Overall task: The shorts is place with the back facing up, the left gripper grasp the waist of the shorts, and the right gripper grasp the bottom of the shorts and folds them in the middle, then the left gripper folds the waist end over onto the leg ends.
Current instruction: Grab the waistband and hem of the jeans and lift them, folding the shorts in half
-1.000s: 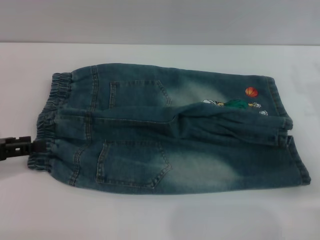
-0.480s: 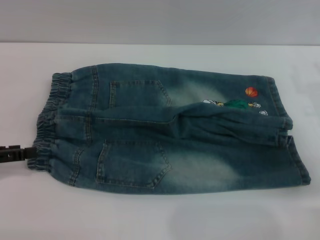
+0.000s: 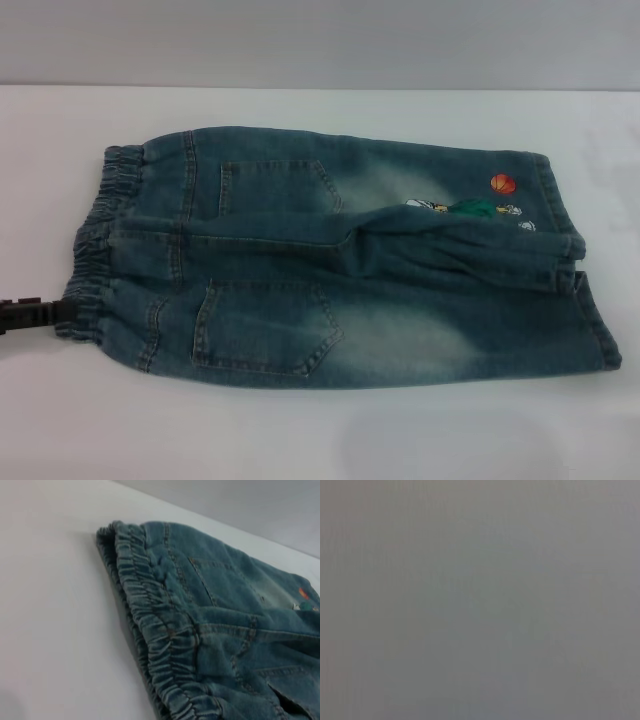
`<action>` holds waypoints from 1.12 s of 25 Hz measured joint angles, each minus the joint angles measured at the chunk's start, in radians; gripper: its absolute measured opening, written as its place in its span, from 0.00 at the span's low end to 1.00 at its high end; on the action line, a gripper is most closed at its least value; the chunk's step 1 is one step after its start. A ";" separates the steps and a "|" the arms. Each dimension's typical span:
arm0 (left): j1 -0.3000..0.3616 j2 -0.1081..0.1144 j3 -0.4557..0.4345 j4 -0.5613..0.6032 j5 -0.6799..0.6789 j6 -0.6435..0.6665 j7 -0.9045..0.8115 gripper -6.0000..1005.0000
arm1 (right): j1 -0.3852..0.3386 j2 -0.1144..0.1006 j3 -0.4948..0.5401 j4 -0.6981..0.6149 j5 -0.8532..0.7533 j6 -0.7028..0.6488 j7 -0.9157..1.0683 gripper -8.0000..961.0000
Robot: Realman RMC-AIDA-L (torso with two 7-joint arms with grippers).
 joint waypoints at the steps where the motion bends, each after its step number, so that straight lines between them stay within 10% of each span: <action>1: -0.001 -0.002 0.000 0.000 0.003 0.000 0.000 0.85 | 0.000 0.000 0.000 -0.001 0.000 0.000 0.000 0.67; 28: -0.006 -0.018 0.002 -0.001 0.067 -0.022 -0.004 0.85 | -0.018 0.005 -0.011 -0.005 -0.008 -0.034 0.002 0.67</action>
